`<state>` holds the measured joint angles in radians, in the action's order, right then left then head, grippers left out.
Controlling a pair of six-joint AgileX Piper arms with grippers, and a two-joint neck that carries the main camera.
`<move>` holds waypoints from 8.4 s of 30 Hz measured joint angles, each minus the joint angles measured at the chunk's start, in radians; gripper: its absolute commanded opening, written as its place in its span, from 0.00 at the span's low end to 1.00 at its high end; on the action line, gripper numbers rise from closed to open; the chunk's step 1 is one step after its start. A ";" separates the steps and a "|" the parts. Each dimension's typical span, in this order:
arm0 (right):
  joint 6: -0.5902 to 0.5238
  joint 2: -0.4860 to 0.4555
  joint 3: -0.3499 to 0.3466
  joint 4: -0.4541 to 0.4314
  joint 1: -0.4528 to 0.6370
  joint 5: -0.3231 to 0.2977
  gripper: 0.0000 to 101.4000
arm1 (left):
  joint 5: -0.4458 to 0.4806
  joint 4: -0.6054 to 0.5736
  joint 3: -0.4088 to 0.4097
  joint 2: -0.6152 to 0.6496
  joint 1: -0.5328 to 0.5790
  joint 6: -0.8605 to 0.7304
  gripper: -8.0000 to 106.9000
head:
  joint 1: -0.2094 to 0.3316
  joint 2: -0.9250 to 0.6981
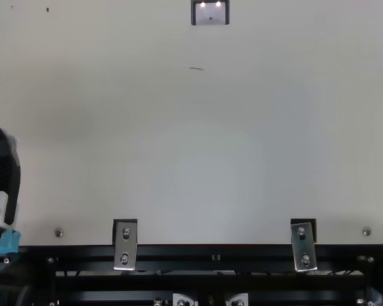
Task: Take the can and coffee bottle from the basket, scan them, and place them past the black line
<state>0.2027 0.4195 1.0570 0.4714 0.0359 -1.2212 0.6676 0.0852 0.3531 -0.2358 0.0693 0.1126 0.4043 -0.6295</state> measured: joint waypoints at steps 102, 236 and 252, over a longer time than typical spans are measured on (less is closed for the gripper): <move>0.000 0.000 0.000 0.000 0.000 0.000 1.00 | 0.272 -0.163 1.599 -2.229 -0.565 -0.609 0.85 | 0.000 0.000; 0.000 0.000 0.000 0.002 0.000 0.000 1.00 | 0.550 -1.769 0.387 -0.729 -0.316 0.378 0.16 | 0.000 0.000; 0.000 0.000 0.000 0.002 0.000 0.000 1.00 | 0.337 -1.714 0.460 -0.849 -0.249 0.225 0.16 | 0.000 0.000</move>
<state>0.2027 0.4195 1.0570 0.4733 0.0359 -1.2212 1.0045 -1.6290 0.8134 -1.0846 -0.1799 0.3373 0.4043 -0.6295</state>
